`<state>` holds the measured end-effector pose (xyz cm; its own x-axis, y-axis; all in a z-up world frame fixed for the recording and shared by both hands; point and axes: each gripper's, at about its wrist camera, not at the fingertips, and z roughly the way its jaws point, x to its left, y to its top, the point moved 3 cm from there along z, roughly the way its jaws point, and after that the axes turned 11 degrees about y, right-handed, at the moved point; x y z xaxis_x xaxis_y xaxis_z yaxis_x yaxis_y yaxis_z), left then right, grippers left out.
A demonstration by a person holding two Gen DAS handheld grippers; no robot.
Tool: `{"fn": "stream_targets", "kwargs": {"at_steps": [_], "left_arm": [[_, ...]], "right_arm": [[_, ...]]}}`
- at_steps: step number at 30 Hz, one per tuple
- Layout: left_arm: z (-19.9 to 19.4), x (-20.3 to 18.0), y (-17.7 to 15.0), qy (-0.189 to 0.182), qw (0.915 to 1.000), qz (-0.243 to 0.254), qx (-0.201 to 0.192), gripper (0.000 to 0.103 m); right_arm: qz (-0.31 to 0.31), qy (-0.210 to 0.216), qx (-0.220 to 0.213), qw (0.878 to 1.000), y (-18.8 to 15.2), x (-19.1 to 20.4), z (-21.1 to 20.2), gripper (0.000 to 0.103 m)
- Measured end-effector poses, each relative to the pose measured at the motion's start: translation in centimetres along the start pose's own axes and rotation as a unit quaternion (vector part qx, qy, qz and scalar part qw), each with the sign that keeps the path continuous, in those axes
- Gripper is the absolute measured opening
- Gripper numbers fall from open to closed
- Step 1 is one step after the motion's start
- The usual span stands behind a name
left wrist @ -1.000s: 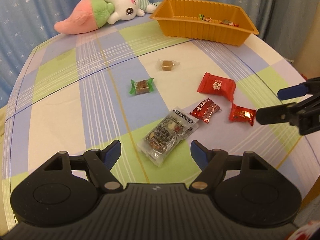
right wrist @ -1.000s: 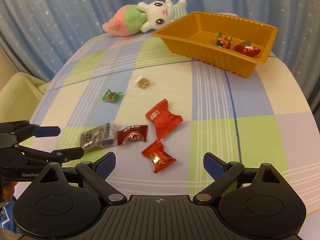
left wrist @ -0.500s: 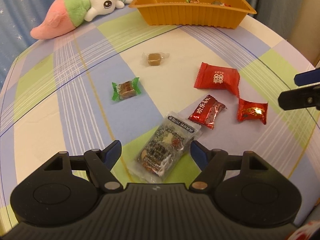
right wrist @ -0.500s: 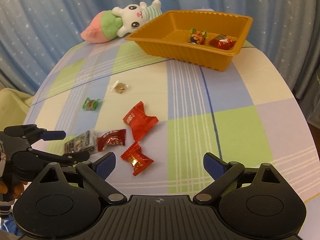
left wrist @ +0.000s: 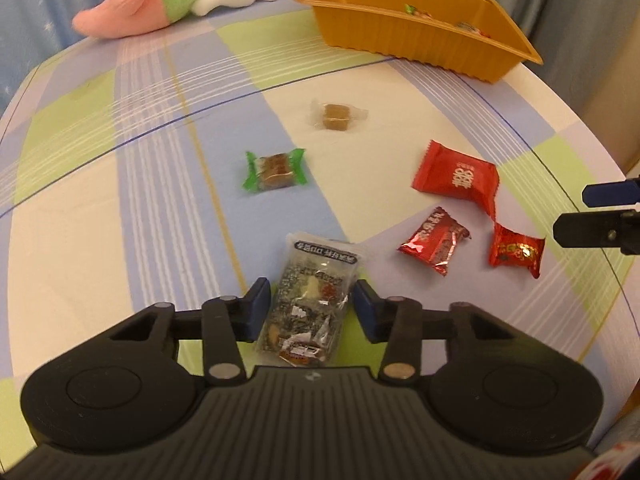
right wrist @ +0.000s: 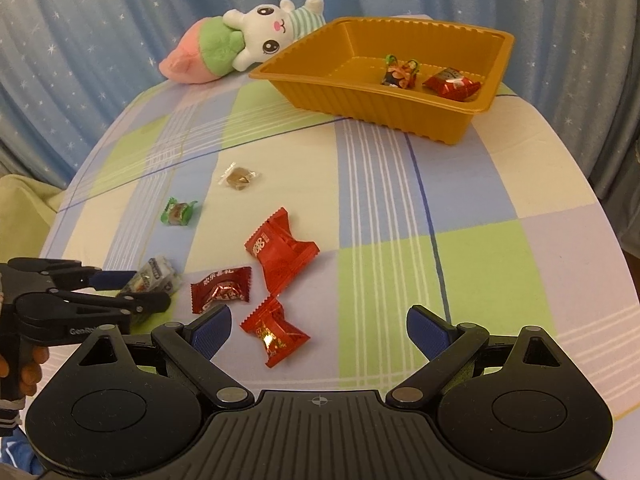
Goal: Organize snacks
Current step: 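Grasp the clear snack bag with the left gripper while the right grasps a red candy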
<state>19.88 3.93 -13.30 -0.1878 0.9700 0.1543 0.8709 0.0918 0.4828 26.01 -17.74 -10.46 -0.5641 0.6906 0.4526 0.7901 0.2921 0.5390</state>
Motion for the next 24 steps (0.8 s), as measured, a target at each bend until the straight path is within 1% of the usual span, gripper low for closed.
{"fn": "stream_targets", "kwargs": {"at_steps": [7,11,14,16,17,18,19,24], "left_arm": [[-0.4,2.2,-1.0,0.024,0.9987,-0.044,0.007,0.04],[-0.5,4.0,-1.7,0.048,0.9954,-0.082,0.017,0.039],[-0.7,5.2,-2.2,0.064,0.9916,-0.109,0.024,0.039],[-0.8,6.0,-2.6,0.075,0.9889,-0.125,0.027,0.039],[-0.8,6.2,-2.8,0.08,0.9878,-0.131,0.029,0.039],[-1.0,6.6,-3.0,0.083,0.9866,-0.137,0.03,0.039],[-1.0,6.8,-3.1,0.086,0.9857,-0.142,0.031,0.039],[-1.4,7.5,-3.9,0.098,0.9818,-0.159,0.036,0.04]], "right_arm": [[-0.039,0.007,0.002,0.999,1.1,0.6,1.2,0.094],[-0.076,0.003,0.005,0.997,1.8,0.9,2.2,0.094],[-0.116,0.003,0.003,0.993,2.2,1.4,2.8,0.093],[-0.143,0.009,0.007,0.99,2.4,1.8,3.3,0.084],[-0.155,0.013,0.012,0.988,2.5,2.0,3.7,0.074],[-0.163,0.016,0.02,0.986,2.6,2.1,4.1,0.069],[-0.169,0.018,0.025,0.985,2.7,2.2,4.5,0.068],[-0.211,0.023,0.041,0.976,3.2,2.6,6.2,0.051]]}}
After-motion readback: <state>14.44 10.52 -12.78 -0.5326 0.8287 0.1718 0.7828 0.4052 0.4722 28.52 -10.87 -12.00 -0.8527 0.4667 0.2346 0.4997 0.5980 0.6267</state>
